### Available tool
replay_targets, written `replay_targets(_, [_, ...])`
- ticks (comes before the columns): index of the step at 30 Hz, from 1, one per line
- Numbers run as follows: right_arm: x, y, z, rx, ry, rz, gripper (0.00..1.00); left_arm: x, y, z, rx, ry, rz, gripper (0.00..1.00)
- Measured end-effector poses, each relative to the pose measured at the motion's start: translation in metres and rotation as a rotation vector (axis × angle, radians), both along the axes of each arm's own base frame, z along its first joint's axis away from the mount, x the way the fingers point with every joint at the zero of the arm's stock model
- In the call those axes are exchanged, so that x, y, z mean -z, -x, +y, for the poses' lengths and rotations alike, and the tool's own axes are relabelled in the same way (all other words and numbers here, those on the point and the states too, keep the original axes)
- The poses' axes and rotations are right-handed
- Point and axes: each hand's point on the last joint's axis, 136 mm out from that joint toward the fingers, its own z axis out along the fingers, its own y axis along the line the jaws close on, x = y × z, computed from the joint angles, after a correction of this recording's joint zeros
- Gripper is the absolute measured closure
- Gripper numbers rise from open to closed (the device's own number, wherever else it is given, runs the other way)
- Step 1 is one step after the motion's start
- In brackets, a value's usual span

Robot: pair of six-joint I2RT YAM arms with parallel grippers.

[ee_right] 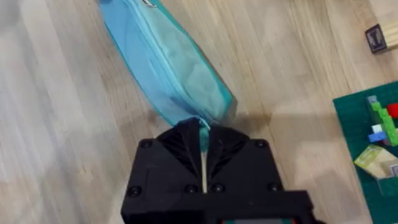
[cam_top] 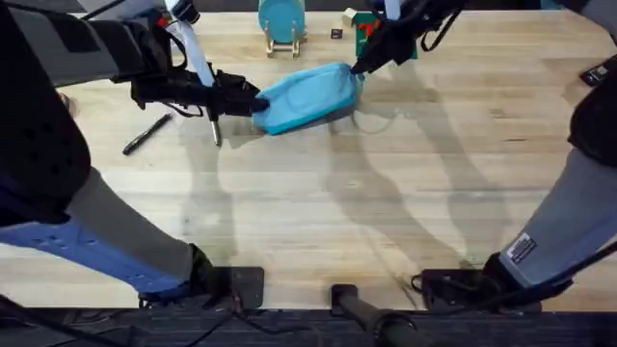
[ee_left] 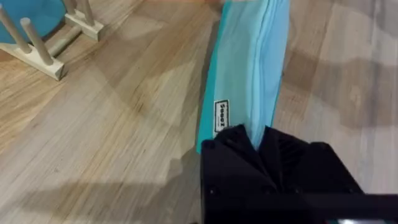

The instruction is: Unzip the bag, pick up the pens from the table one at a time and place them inside, then zip the bag closed.

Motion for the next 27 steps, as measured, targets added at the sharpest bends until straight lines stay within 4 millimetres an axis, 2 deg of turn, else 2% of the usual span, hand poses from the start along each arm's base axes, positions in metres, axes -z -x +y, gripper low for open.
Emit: replay_targets(27, [0.0018, 0.0071, -0.0013, -0.001, 0.006, 0.034, 0.970, 0.0001, 0.0007, -0.0002, 0.000, 0.001, 0.004, 0.957])
